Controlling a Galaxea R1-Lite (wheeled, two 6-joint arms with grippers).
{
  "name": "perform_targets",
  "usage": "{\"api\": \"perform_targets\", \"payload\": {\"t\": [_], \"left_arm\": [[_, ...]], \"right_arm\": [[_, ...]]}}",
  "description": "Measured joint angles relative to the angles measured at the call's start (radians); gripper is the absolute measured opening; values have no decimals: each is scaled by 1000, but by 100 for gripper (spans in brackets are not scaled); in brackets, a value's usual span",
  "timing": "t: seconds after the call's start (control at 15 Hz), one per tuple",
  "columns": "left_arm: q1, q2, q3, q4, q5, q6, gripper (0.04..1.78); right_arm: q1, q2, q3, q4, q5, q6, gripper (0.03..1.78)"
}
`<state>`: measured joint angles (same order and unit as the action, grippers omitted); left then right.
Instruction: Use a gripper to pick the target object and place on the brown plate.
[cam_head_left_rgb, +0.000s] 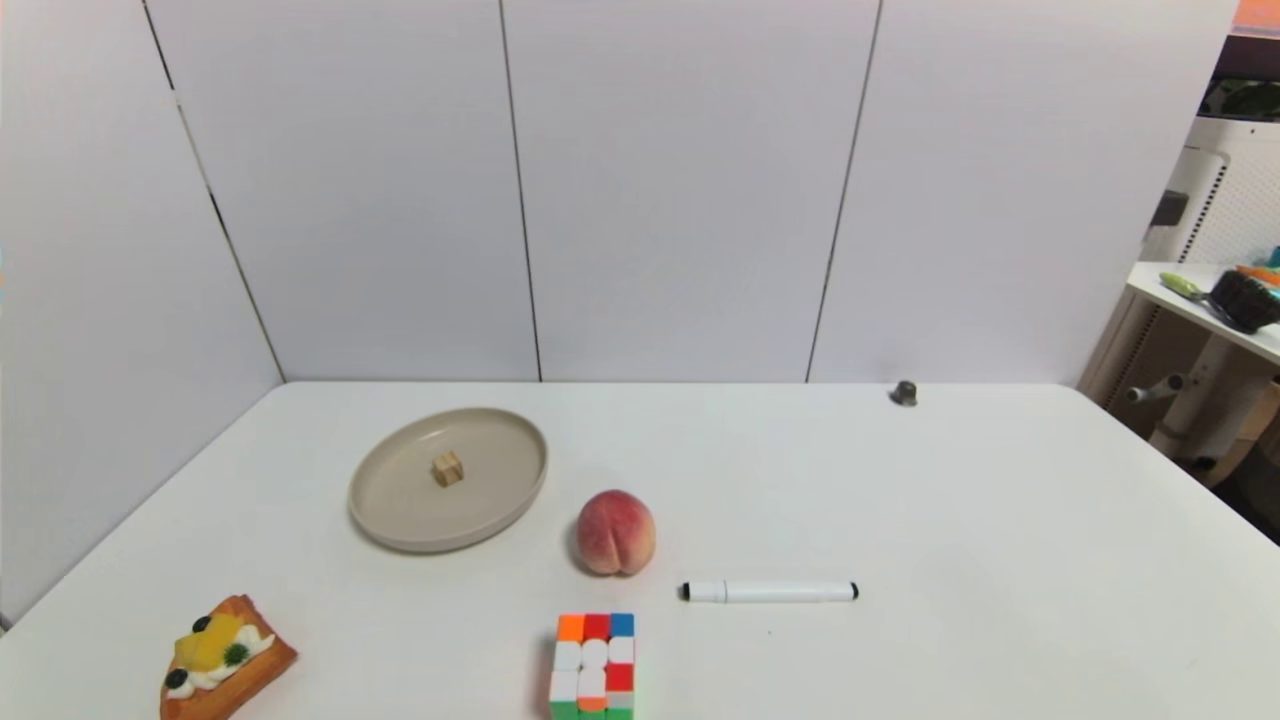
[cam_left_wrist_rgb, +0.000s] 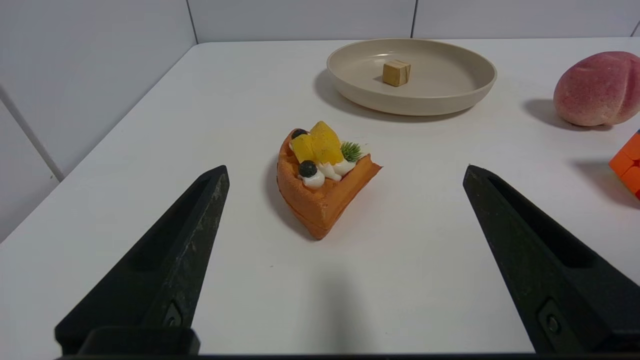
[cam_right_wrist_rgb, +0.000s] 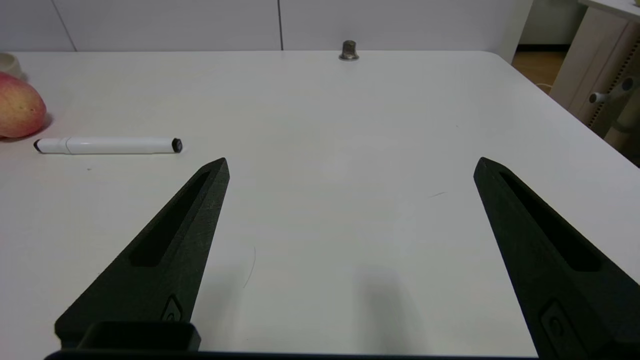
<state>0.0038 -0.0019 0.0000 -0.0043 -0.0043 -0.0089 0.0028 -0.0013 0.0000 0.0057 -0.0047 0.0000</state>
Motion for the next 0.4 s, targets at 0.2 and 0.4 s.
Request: {"api": "perform_targets", "payload": {"t": [0.2, 0.4], "left_arm": [[0, 0, 0, 0, 0, 0, 169], [0, 0, 0, 0, 0, 0, 169]], "right_arm": [[0, 0, 0, -1, 0, 0, 169], [0, 0, 0, 0, 0, 4, 169]]}}
